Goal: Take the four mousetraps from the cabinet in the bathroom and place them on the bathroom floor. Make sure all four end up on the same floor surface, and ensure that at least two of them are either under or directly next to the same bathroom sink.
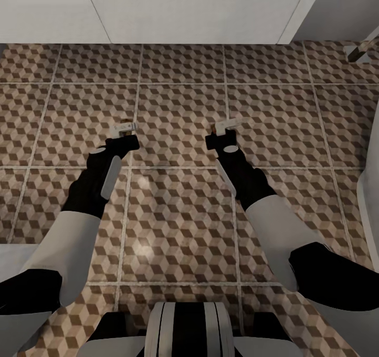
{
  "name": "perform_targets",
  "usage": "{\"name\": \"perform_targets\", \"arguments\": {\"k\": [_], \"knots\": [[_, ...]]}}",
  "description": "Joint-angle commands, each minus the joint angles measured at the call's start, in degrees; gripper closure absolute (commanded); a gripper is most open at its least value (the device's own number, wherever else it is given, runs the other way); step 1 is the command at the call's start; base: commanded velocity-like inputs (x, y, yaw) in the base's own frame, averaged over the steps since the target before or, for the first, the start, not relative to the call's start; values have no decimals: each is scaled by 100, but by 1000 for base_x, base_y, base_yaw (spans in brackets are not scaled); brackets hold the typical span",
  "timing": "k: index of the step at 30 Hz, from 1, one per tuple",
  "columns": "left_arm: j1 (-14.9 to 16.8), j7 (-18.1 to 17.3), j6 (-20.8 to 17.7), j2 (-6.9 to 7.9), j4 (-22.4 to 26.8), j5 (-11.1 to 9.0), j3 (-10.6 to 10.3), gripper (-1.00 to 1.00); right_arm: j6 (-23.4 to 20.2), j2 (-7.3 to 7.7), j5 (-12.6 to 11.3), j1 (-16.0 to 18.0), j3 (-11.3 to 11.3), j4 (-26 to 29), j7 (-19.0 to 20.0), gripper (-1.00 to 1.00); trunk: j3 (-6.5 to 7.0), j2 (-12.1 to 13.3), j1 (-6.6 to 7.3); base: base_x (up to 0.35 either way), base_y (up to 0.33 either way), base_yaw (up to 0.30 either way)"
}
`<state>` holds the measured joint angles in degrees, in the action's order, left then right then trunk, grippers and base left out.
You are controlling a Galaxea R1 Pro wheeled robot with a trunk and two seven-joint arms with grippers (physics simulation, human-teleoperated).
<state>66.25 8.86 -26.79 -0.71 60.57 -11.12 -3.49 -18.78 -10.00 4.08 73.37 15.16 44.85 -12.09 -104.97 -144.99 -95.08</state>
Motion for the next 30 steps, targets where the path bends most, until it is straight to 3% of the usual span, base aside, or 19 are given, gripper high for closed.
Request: {"name": "perform_targets", "arguments": {"k": [1, 7, 18, 30], "knots": [[2, 62, -26, 5, 46, -37, -19, 100, -47, 0, 40, 2, 12, 52, 34, 100, -3, -1, 1, 0, 0, 0], [-4, 77, -27, 17, 229, -14, -65, 100, -52, 0, 53, 2, 21, 285, 275, 100, -3, -1, 1, 0, 0, 0], [-32, 99, -33, 18, 499, 169, -97, 100, -76, 0, 81, 2, 22, 350, 289, 100, -3, -1, 1, 0, 0, 0], [-33, 107, -36, 13, 542, 189, -99, 100, -92, 0, 92, 1, 14, 464, 278, 100, -3, -1, 1, 0, 0, 0]]}}
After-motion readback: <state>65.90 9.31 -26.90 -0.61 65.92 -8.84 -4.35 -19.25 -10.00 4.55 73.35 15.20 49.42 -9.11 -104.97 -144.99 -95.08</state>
